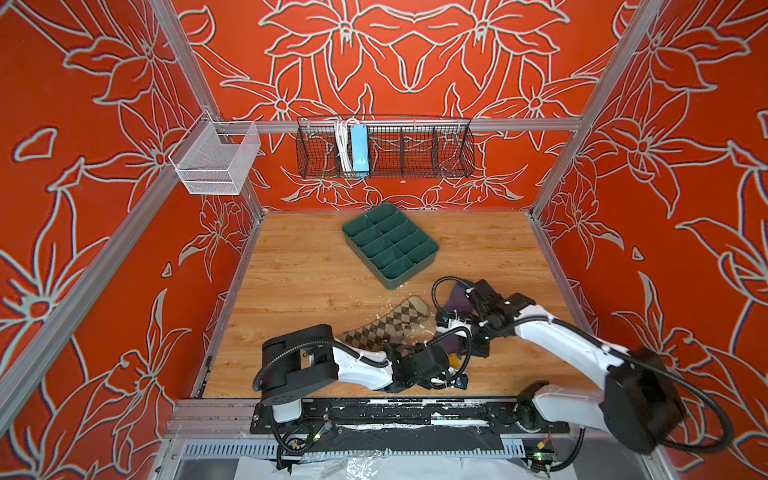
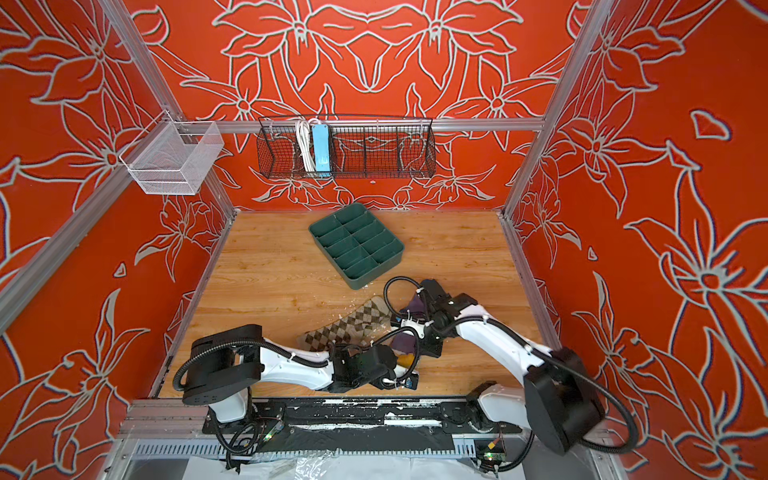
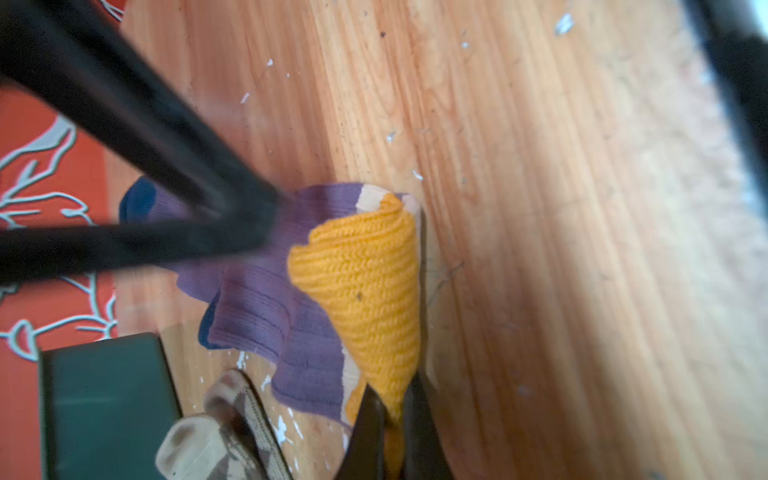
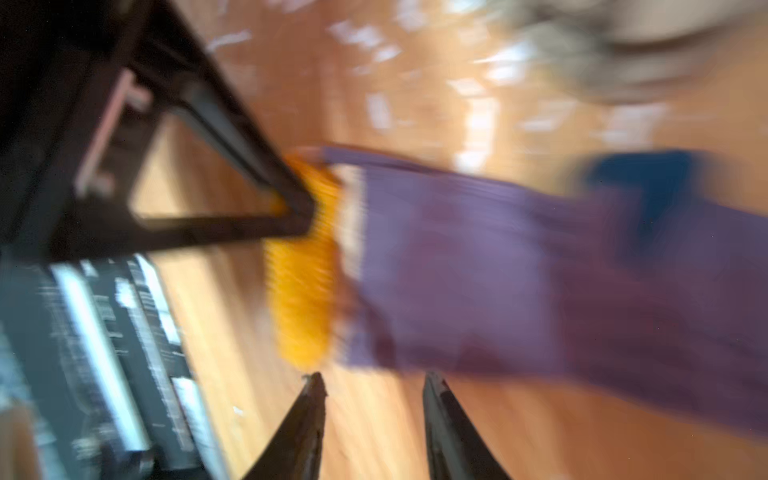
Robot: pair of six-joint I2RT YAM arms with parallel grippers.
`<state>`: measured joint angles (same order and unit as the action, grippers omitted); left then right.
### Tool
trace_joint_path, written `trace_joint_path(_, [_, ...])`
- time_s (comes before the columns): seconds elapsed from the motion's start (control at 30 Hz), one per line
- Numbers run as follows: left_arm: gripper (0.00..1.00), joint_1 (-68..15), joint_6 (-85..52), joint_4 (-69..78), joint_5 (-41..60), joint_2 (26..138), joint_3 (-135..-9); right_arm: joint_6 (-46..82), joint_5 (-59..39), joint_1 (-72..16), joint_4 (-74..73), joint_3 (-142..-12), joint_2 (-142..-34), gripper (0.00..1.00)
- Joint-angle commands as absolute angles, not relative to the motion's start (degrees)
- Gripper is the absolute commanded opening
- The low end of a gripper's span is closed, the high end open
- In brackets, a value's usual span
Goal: Roll the socks
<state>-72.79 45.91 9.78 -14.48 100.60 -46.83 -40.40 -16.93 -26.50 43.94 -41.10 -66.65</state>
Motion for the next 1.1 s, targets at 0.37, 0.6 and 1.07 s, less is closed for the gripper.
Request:
trace_joint_path(0.37, [0.0,-64.9,38.3,-40.7,16.1,114.8,-77.4,-28.2,0.5,-8.9,23.6,-41.3,-36.4,0.65])
trace_joint_path(0.6, [0.0,-58.5,35.9,-61.7,30.0,132.2,-100.5,-38.1,-24.5,-8.9,35.2,-44.2,-23.0,0.63])
trace_joint_path(1.07, [0.0,-52.3,28.7,-71.0,41.1,150.0,-121.3,-59.8,-23.1,-13.8,64.0,-42.3,-27.8,0.57])
